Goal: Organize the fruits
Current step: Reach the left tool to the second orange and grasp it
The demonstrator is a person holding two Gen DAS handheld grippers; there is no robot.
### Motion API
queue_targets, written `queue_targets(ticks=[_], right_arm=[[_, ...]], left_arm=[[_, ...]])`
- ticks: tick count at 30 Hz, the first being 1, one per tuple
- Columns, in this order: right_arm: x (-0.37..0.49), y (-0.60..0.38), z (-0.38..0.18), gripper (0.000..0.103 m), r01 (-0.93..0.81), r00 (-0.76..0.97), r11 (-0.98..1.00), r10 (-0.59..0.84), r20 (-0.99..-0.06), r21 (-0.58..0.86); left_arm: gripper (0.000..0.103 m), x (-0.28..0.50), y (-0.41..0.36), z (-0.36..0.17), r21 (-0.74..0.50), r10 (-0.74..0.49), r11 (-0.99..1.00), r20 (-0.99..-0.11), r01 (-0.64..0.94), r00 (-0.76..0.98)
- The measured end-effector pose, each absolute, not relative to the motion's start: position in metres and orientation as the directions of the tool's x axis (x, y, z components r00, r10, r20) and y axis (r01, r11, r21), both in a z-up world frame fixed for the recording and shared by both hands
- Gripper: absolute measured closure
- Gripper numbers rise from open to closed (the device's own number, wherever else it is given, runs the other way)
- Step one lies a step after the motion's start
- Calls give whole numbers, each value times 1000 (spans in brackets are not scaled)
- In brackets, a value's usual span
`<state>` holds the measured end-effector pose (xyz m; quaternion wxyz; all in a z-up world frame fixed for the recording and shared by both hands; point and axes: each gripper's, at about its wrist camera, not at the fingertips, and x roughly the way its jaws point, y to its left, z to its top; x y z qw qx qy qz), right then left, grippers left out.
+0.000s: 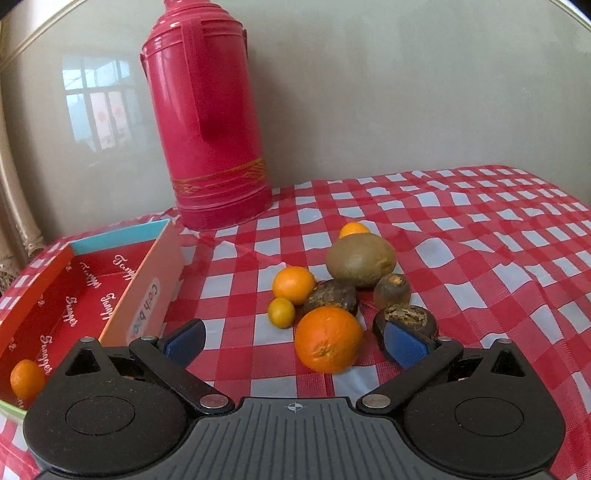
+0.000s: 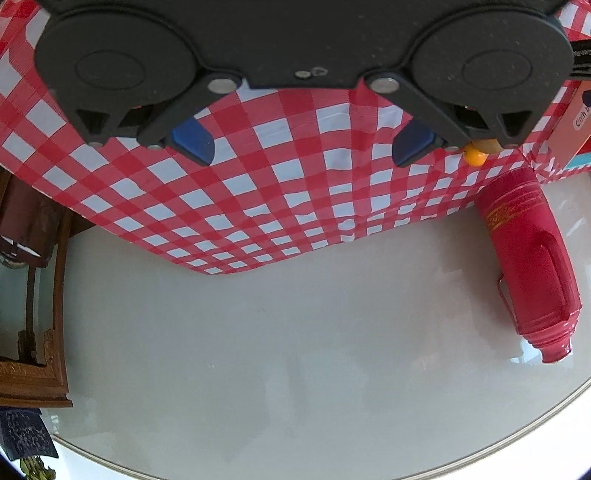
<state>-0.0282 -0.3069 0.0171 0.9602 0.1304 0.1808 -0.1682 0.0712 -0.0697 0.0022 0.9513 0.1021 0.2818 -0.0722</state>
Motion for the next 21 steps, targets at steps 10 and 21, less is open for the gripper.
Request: queue_targets(ticks=[10, 21], right_arm=[[-30, -307, 17, 6, 373, 878, 906, -274, -392, 203], [-28, -306, 17, 6, 359, 880, 910, -255, -400, 209]], left_arm=[[33, 87, -71, -6, 109, -97, 974, -596, 201, 797], [54, 91, -72, -13, 98, -96, 975, -618, 198, 780]])
